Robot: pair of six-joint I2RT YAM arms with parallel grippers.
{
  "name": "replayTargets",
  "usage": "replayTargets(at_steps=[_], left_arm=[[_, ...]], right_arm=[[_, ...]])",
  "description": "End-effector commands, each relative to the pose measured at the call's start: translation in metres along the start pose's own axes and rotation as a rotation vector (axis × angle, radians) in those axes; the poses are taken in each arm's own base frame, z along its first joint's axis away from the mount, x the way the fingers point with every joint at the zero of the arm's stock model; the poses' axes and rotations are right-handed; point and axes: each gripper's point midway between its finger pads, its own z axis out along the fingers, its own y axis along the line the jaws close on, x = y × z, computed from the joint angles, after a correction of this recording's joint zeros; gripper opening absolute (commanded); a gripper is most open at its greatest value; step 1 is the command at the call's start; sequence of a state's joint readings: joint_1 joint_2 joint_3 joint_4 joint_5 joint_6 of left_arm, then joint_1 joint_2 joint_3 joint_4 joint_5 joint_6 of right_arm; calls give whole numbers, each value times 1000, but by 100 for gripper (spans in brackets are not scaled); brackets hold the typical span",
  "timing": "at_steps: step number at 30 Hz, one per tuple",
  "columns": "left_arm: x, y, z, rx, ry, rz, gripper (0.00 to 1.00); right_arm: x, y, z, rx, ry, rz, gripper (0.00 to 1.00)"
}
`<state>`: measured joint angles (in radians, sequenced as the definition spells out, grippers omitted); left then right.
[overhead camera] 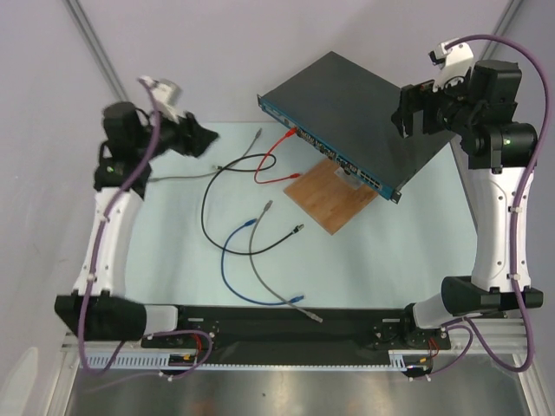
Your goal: Insert the plug into the switch port
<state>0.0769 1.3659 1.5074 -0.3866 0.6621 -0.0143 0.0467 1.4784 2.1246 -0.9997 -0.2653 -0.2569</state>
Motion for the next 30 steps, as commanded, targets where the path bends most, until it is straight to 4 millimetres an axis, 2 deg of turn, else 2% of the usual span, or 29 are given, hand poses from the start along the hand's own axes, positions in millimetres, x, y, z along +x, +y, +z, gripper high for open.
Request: replayTargets(at_steps=[1,2,3,4,5,6,7,8,9,11,14,15,19,26,30], left_arm=[[65,-66,9,141,138,138,69],[81,-97,14,204,165,181,69],[109,-108,15,218,213,201,69],[117,-118,14,225,218,245,69],[132,-141,19,259,238,282,70],[153,-147,22,256,282,290,70],[164,-156,26,252,311,282,70],[188,-170,36,271,377,286,69],[197,-177,40,283,407,276,68],[227,-185,54,287,482,251,66],[249,-184,70,278,530,265,62],[264,-181,79,279,572,290,60],[298,-180,93,295,686,347,52],[334,-198,96,371,765,371,50],[352,-196,97,356,814,356,50]], right_arm=[[-7,8,-14,-44,-37,55,100],[-8,13,-14,-81,-41,65,100],[-7,16,-15,-96,-40,76,100],[-8,21,-18,-121,-47,84,100],[-6,23,-17,-130,-41,89,100],[-3,15,-19,-109,-37,101,100],[-2,14,-21,-108,-38,103,100],[-1,14,-22,-106,-38,104,100],[1,14,-23,-108,-33,105,100],[2,13,-28,-102,-34,106,100],[1,12,-35,-90,-42,114,100],[0,11,-37,-83,-47,122,100],[-4,7,-46,-66,-68,152,100],[5,-1,-52,-30,-51,155,100],[8,-3,-54,-24,-45,154,100]])
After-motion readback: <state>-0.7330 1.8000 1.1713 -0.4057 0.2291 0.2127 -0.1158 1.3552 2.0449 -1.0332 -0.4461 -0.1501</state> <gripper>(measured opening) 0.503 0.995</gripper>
